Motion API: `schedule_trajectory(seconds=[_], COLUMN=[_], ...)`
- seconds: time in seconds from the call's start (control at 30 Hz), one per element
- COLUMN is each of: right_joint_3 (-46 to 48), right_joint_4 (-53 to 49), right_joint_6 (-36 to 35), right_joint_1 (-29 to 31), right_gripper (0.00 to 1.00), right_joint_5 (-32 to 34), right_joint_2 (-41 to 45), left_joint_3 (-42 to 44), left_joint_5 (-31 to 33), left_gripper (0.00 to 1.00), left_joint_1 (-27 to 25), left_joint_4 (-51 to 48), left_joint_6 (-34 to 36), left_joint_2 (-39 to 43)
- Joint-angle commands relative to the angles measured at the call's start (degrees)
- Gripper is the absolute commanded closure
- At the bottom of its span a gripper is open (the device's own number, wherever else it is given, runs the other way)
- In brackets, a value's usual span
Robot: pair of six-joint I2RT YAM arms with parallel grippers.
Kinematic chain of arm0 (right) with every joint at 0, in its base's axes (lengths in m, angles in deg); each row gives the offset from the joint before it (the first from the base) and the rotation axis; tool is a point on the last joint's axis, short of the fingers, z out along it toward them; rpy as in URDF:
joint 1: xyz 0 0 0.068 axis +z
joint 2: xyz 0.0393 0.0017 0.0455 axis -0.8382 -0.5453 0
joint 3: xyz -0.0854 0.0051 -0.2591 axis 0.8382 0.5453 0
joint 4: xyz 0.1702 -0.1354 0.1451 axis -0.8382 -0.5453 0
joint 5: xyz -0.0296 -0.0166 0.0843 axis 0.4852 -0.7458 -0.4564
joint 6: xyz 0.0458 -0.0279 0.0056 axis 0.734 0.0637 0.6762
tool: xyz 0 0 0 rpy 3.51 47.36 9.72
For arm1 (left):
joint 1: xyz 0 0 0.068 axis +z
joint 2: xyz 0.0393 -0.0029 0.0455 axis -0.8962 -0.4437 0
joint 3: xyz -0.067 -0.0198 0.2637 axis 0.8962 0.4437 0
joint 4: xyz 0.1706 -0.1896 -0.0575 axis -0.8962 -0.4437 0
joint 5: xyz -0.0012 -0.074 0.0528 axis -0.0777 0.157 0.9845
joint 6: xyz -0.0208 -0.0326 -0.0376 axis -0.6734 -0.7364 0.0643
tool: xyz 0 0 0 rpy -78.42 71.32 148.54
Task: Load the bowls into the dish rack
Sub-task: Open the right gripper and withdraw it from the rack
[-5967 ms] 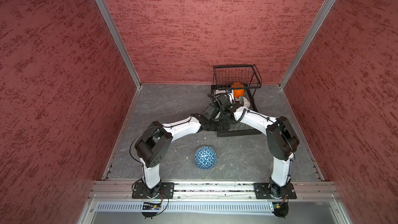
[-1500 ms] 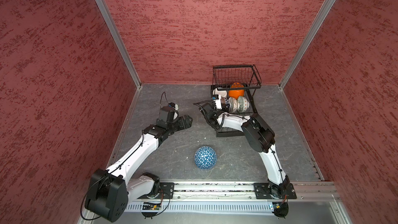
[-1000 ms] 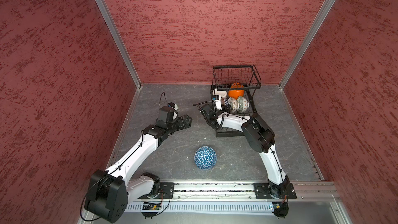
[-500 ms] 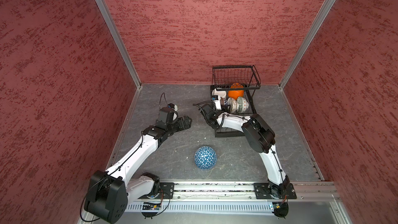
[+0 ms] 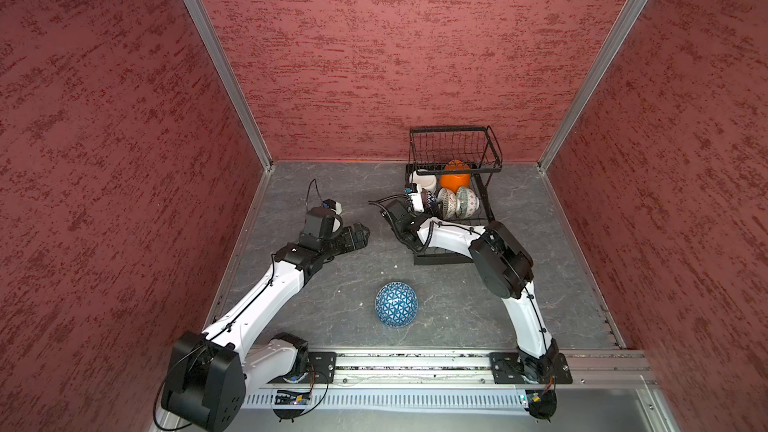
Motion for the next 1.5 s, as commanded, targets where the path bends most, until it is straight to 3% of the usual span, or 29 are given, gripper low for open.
schedule_trajectory(seconds=[0.0, 0.8, 1.47], right_joint_3=[-1.0, 5.2, 22.6], right_joint_4=[-0.1, -2.4, -2.7], right_joint_6=[0.9, 6.6, 6.9], right_joint_1=[0.4, 0.2, -1.5], right_gripper=[0.26, 0.25, 0.25], right_joint_5=[-1.9, -17.7, -37.5], right_joint_2=[2.4, 13.1, 35.7], left_joint_3=[0.6, 0.1, -3.8], left_joint_5=[-0.1, 0.1, -0.1], left_gripper=[0.04, 0.04, 0.04], left_joint_1=[0.3, 0.3, -2.8], left_joint_4=[0.0, -2.5, -13.0], left_joint_6=[0.4, 0.5, 0.9], left_joint_2=[1.1, 3.2, -0.6])
